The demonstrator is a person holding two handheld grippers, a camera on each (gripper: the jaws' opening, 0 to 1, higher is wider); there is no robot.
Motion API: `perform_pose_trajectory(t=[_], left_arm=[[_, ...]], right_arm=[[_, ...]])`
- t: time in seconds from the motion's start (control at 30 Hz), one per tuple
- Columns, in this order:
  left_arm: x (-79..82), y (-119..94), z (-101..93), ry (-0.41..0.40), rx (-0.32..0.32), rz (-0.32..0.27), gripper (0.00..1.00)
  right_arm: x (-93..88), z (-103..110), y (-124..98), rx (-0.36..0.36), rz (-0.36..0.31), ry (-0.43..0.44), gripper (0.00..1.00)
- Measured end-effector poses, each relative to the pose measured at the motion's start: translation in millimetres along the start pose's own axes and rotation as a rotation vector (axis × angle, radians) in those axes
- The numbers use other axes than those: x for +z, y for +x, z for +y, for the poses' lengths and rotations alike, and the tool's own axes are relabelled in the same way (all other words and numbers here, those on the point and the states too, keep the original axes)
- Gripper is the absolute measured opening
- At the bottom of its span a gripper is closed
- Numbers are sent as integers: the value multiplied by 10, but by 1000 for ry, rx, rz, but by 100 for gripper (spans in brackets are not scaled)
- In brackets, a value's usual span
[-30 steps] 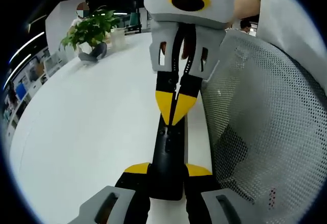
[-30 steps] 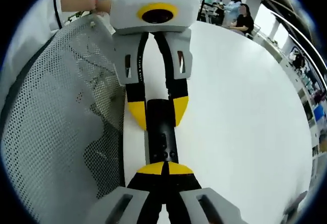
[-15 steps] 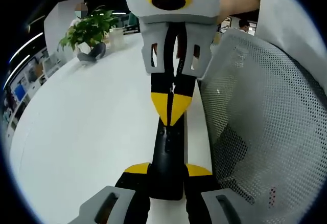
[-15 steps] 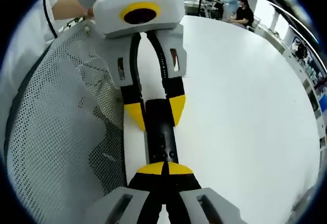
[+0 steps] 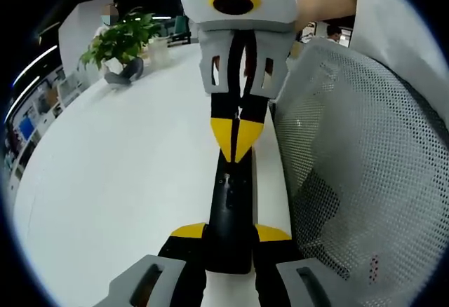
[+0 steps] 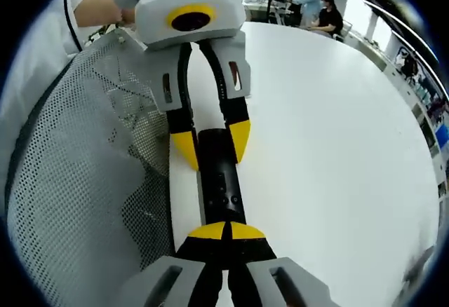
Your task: Press the specified remote control buttons in sequence, fully releasing each button before pressing the next.
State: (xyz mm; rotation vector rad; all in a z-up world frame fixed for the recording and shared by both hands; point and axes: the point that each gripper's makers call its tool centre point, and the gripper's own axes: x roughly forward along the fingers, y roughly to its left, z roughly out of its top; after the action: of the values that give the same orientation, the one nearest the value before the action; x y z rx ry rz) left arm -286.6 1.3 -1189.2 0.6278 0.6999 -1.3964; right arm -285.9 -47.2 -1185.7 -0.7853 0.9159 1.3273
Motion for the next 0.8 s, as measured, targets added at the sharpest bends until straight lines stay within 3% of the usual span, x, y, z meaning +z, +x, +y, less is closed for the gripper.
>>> perform_pose_trajectory(t=[0.2,0.53,0.8], left_arm=[[0,1,1,4,-2,2,24],[1,5,7,7,-4,9,24],[3,9,9,5,-3,21,24]], right_arm=[[0,17,17,-62,35,-96,0],[5,-27,-16,30,-51,60,0],[-41,-27,-54,29,-44,44,0]])
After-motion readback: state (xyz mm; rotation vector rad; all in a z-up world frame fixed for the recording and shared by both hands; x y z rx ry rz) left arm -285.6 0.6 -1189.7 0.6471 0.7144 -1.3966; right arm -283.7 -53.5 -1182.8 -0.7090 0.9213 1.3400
